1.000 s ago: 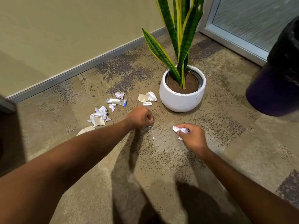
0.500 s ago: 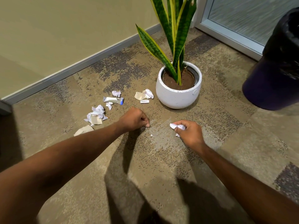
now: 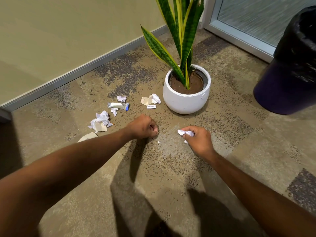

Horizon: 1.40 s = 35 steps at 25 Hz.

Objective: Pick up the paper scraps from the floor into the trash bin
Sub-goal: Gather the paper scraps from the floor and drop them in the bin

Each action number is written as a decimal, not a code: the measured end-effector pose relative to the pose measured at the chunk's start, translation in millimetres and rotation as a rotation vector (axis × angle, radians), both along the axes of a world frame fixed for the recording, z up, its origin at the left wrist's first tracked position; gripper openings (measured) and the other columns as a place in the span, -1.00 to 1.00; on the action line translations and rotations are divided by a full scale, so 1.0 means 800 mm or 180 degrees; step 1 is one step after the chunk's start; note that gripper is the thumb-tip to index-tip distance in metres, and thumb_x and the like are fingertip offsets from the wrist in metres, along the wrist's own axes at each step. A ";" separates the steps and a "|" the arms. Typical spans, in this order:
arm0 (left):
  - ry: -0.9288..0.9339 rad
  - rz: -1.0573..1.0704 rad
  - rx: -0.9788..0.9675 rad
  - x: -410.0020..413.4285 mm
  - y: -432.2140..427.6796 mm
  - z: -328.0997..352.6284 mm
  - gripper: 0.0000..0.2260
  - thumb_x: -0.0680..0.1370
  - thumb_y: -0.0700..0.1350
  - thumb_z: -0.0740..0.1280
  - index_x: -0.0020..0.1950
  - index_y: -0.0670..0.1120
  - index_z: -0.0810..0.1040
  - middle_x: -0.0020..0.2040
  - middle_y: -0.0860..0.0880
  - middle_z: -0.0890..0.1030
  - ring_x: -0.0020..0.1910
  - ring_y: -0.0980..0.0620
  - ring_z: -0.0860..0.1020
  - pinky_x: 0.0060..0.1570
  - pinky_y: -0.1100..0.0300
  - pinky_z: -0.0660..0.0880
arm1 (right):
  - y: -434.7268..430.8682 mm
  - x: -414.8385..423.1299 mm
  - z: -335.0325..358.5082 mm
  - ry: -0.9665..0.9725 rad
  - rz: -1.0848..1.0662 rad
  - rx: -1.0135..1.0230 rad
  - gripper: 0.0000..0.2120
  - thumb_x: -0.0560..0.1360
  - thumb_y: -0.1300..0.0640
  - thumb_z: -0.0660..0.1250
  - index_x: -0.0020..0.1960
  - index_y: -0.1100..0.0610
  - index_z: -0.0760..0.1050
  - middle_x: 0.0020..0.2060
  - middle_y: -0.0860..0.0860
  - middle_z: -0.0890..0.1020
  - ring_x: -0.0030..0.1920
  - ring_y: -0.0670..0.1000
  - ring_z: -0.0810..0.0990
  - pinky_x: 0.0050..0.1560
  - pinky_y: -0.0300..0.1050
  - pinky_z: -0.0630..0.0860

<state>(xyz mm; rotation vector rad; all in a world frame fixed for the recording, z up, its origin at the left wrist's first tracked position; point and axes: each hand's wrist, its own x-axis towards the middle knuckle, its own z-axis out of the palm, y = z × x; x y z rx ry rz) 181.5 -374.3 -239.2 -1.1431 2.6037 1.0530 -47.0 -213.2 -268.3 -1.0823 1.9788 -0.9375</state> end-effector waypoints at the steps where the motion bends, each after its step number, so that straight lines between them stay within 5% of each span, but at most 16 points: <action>1: 0.0086 -0.0019 0.0099 0.003 0.006 -0.002 -0.96 0.53 -0.15 0.55 -0.11 -0.08 0.74 -0.18 0.04 0.75 -0.22 0.14 0.72 -0.20 0.30 0.65 | 0.000 0.000 0.000 0.0007 -0.0002 -0.0009 -0.85 0.57 0.16 0.54 0.11 -0.02 0.77 -0.22 -0.10 0.76 -0.49 -0.22 0.53 -0.49 -0.21 0.44; 12: 0.0472 -0.0233 -0.0402 0.017 0.052 -0.021 -0.95 0.53 -0.16 0.56 -0.14 -0.07 0.77 -0.11 0.09 0.77 -0.24 0.33 0.68 -0.21 0.40 0.59 | 0.000 0.000 -0.001 0.0036 -0.0006 -0.0006 -0.84 0.57 0.18 0.54 0.11 -0.02 0.78 -0.24 -0.08 0.76 -0.48 -0.23 0.57 -0.48 -0.23 0.44; 21: 0.0363 -0.0049 -0.0577 0.016 0.059 -0.019 -0.97 0.54 -0.13 0.55 -0.08 -0.08 0.78 -0.10 0.07 0.77 -0.26 0.29 0.67 -0.23 0.41 0.58 | 0.001 0.003 0.000 0.0045 -0.0068 0.0035 -0.83 0.57 0.19 0.54 0.10 -0.04 0.78 -0.24 -0.11 0.76 -0.44 -0.17 0.60 -0.48 -0.19 0.48; 26: 0.0112 -0.0058 -0.0237 0.008 0.057 -0.005 -0.86 0.54 -0.18 0.52 -0.21 -0.01 0.67 -0.27 0.05 0.69 -0.28 0.08 0.68 -0.26 0.13 0.66 | 0.002 0.003 0.003 -0.0009 -0.0080 0.0014 -0.86 0.57 0.17 0.54 0.09 -0.02 0.78 -0.26 -0.06 0.76 -0.45 -0.18 0.60 -0.47 -0.20 0.46; 31: 0.0016 0.0474 0.0207 0.010 0.045 0.002 -0.89 0.52 -0.15 0.56 -0.15 -0.02 0.66 -0.17 -0.01 0.72 -0.14 -0.02 0.69 -0.14 0.10 0.67 | -0.001 0.003 0.011 -0.0341 -0.0333 0.0175 -0.80 0.54 0.20 0.57 0.08 -0.06 0.77 -0.15 -0.08 0.77 -0.36 -0.07 0.66 -0.40 -0.09 0.56; 35: 0.0210 0.1249 0.0654 0.016 0.036 0.012 -0.90 0.57 -0.17 0.50 -0.02 -0.20 0.68 -0.10 -0.17 0.73 -0.16 -0.03 0.68 -0.04 0.03 0.69 | 0.007 -0.006 0.016 -0.1262 -0.0829 0.0289 -0.73 0.49 0.33 0.57 0.06 0.01 0.75 0.01 0.03 0.77 -0.05 0.08 0.78 -0.14 -0.03 0.72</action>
